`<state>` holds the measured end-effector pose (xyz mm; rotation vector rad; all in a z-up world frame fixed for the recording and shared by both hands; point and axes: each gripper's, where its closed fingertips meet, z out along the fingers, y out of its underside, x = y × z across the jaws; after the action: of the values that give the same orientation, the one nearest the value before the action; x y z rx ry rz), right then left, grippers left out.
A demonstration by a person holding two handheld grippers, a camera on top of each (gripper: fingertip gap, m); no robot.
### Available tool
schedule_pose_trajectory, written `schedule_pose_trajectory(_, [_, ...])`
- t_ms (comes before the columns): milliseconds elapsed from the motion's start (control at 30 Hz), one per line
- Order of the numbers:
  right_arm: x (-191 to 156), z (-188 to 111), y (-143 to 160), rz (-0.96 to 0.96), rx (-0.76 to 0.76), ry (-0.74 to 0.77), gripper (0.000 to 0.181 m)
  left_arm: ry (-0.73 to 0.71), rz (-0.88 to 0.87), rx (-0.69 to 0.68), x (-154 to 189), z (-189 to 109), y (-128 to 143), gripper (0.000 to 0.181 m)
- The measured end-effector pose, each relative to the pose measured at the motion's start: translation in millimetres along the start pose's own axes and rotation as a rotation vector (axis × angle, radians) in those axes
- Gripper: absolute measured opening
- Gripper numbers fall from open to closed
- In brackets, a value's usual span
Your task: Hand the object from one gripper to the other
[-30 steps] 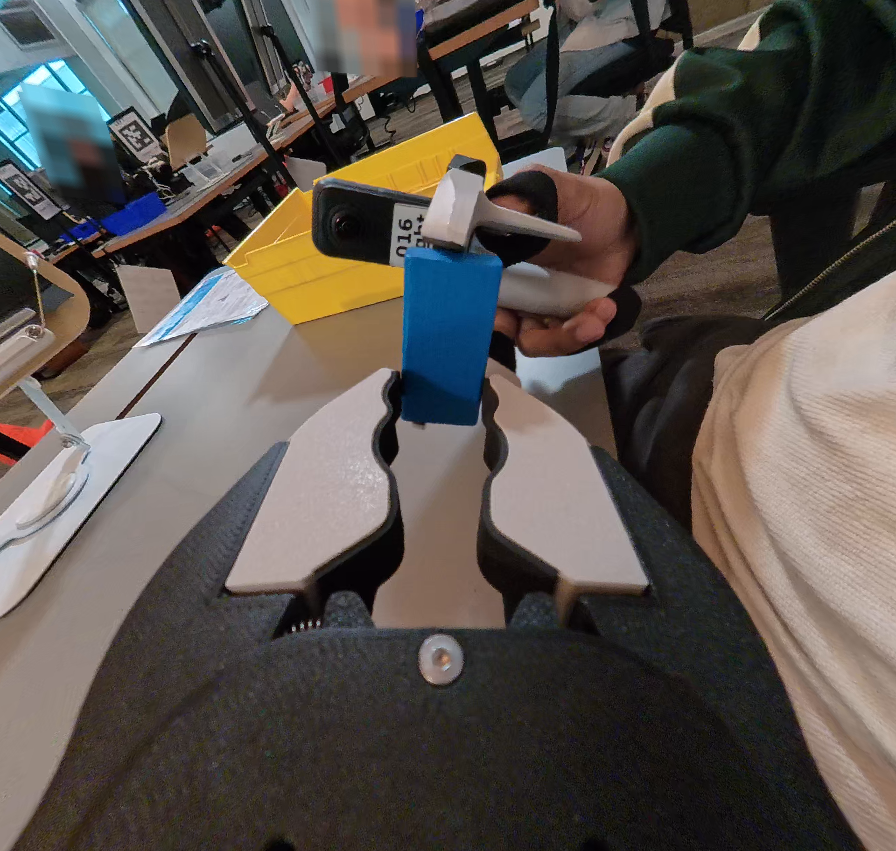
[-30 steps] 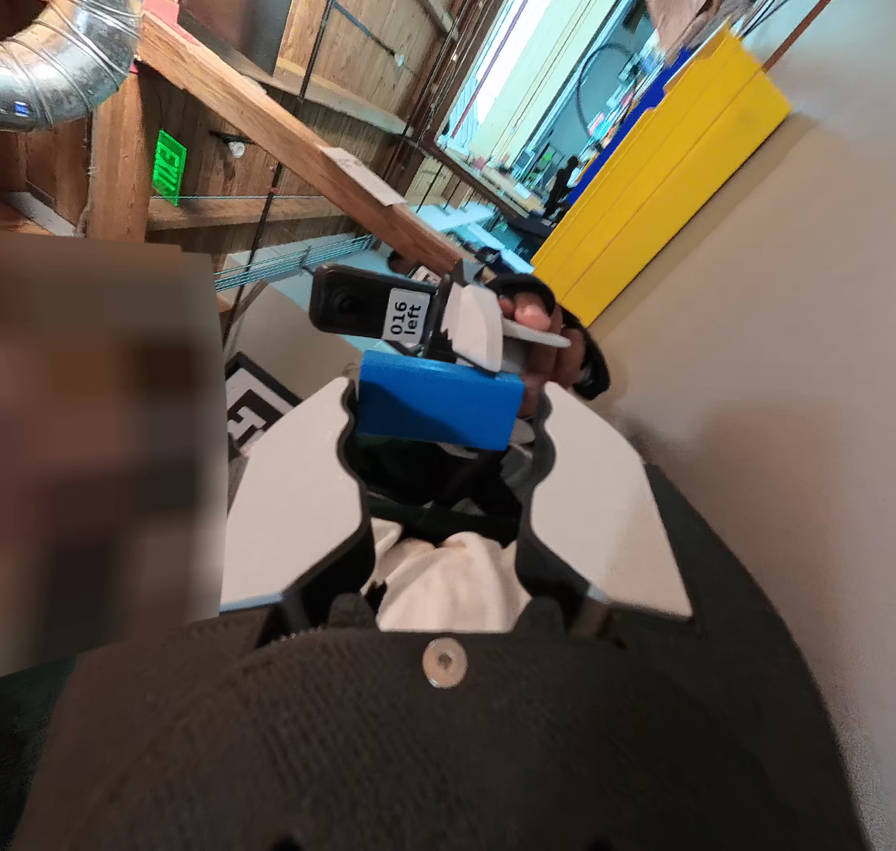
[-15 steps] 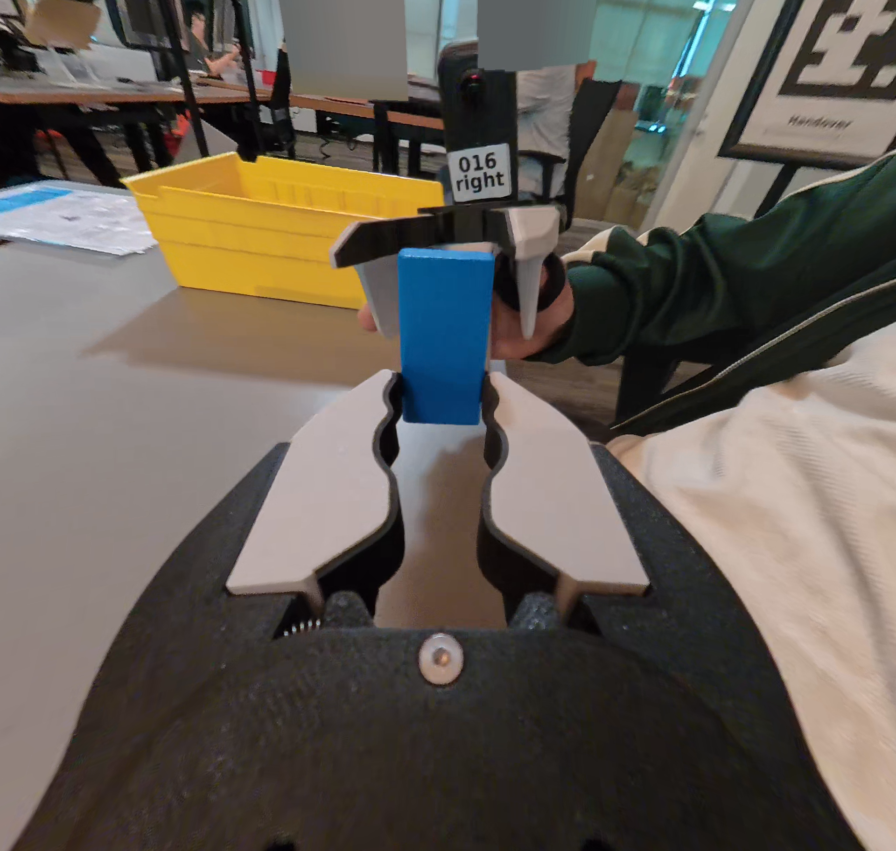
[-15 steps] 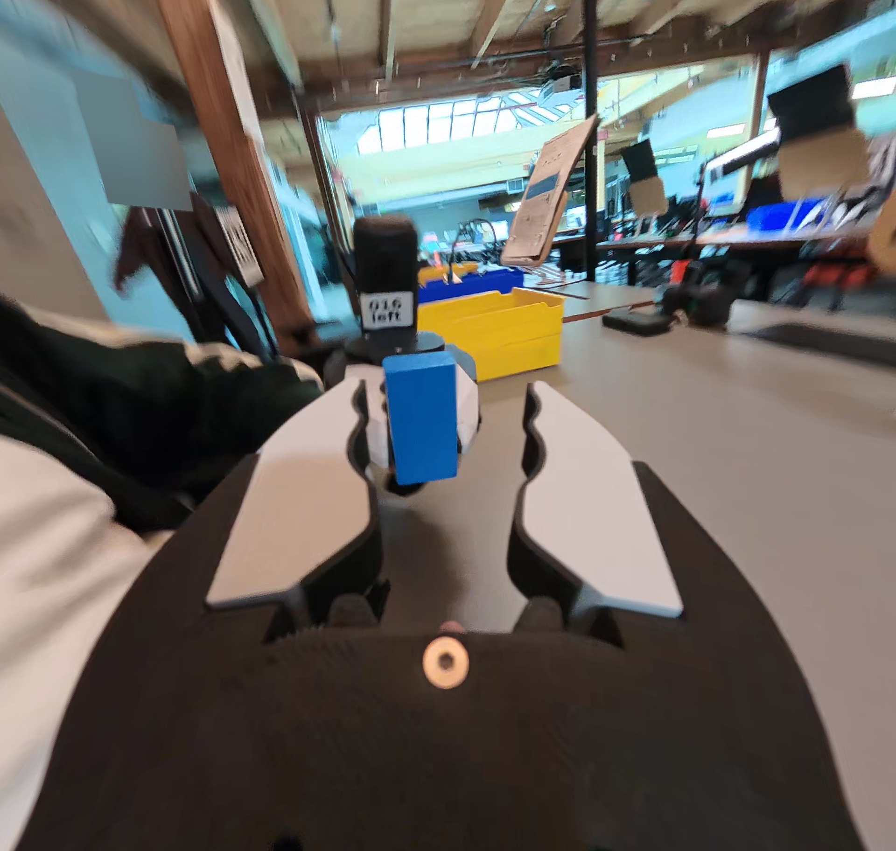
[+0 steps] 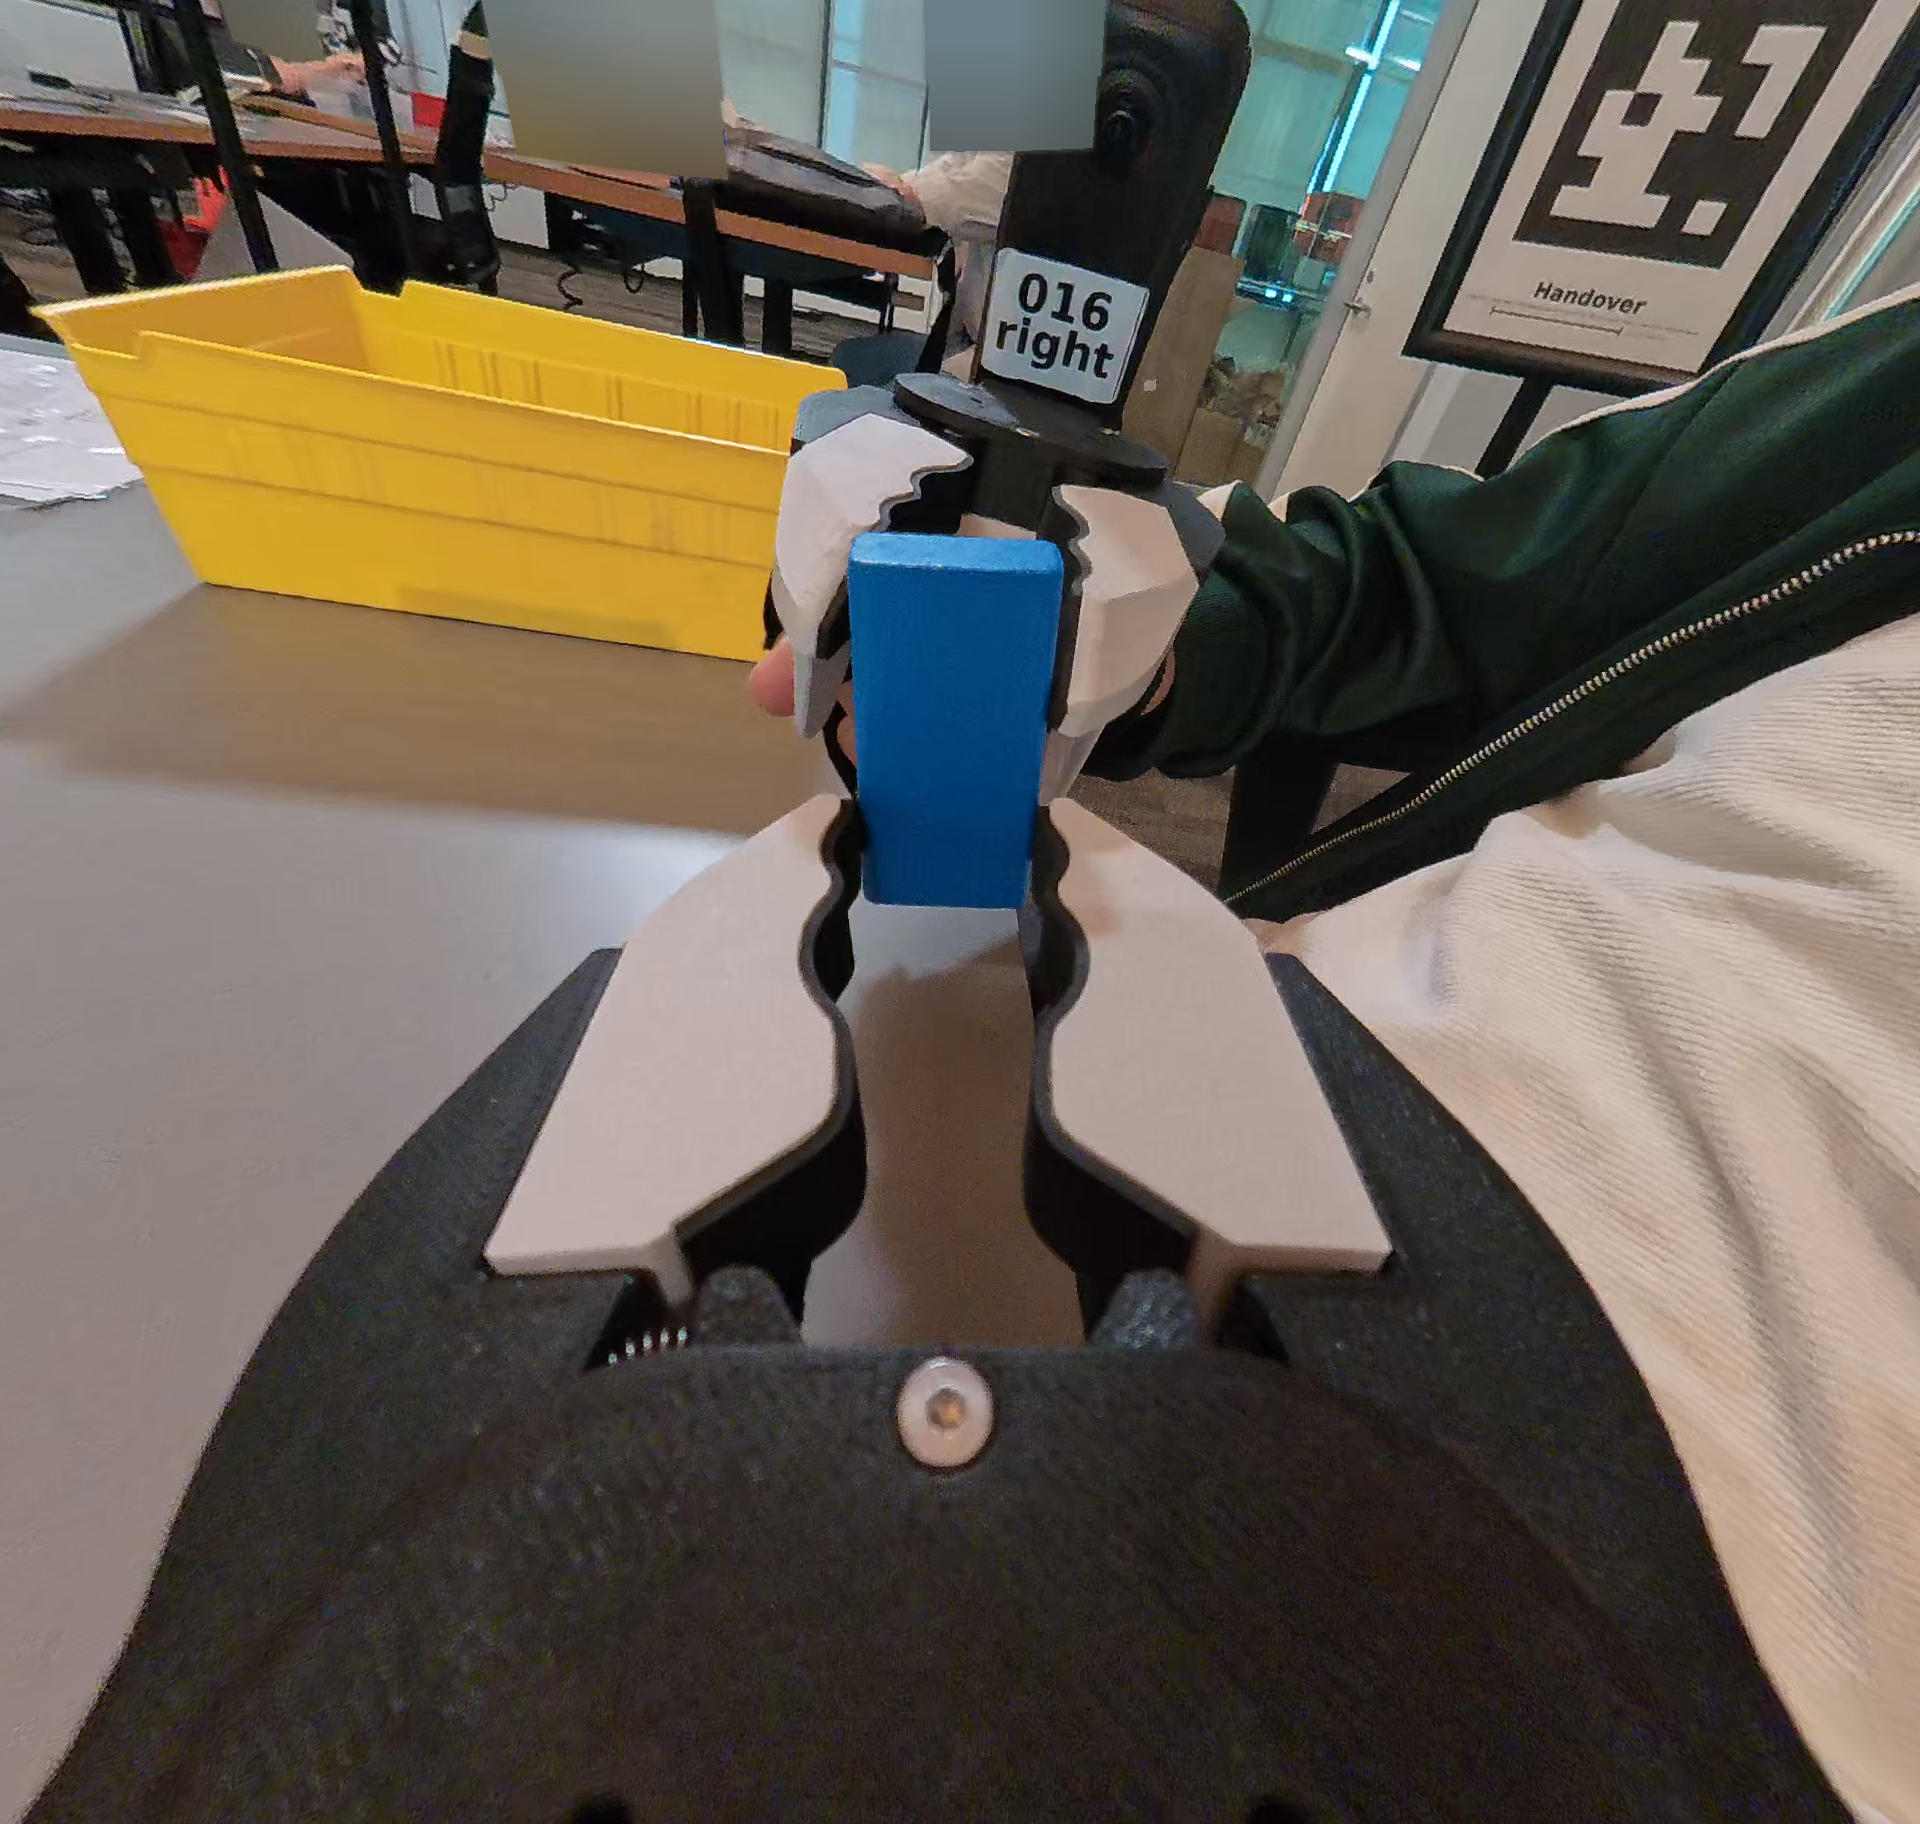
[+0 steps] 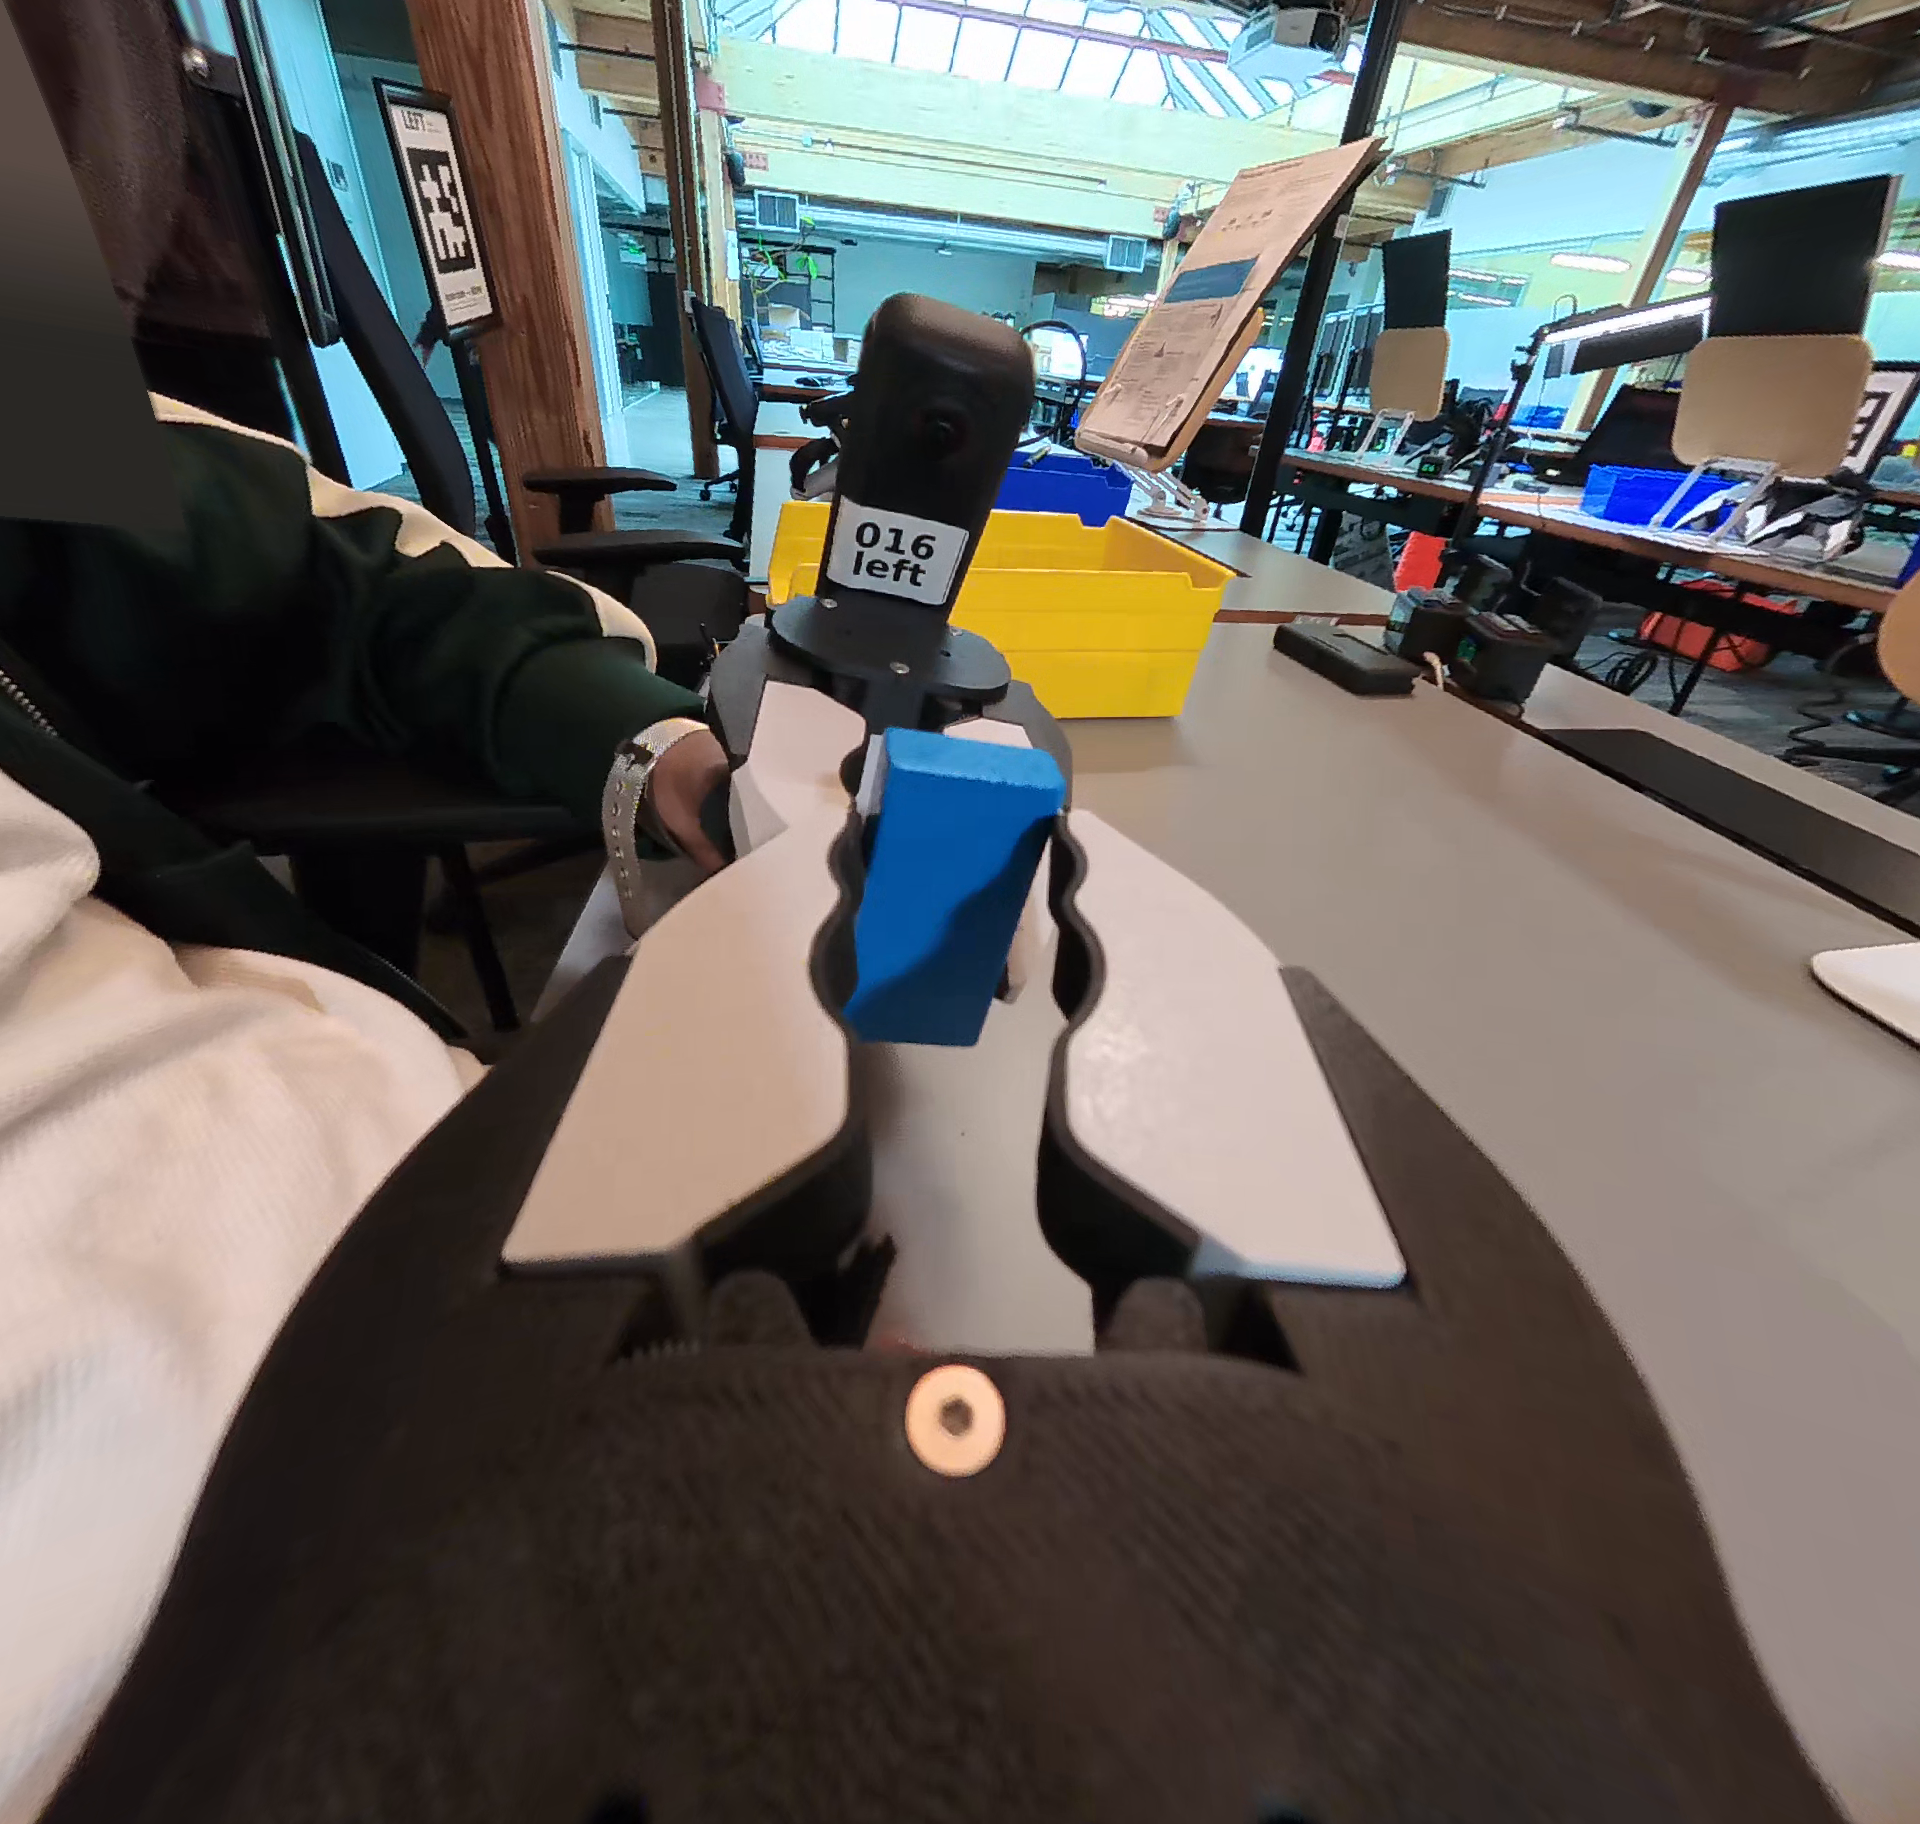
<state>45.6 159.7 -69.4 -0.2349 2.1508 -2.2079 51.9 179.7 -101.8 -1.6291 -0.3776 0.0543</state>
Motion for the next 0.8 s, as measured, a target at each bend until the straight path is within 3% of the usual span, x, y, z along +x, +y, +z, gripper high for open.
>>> schedule_pose_trajectory(233, [1,-4,-2,0.118,0.014,-0.040,0.034,-0.055,0.082,-0.014,-4,0,0,0.047])
schedule_pose_trajectory(367, [3,-7,-2,0.283,0.029,-0.090,0.034,-0.188,0.277,-0.015,-12,-4,-7,0.073])
schedule_pose_trajectory(600, [2,-9,-3,0.574,0.075,-0.217,0.034,-0.332,0.698,-0.075,-1,-2,-14,0.079])
schedule_pose_trajectory(800, [-10,-3,10,0.712,-0.002,-0.315,0.034,-0.312,0.761,-0.089,6,4,-9,0.085])
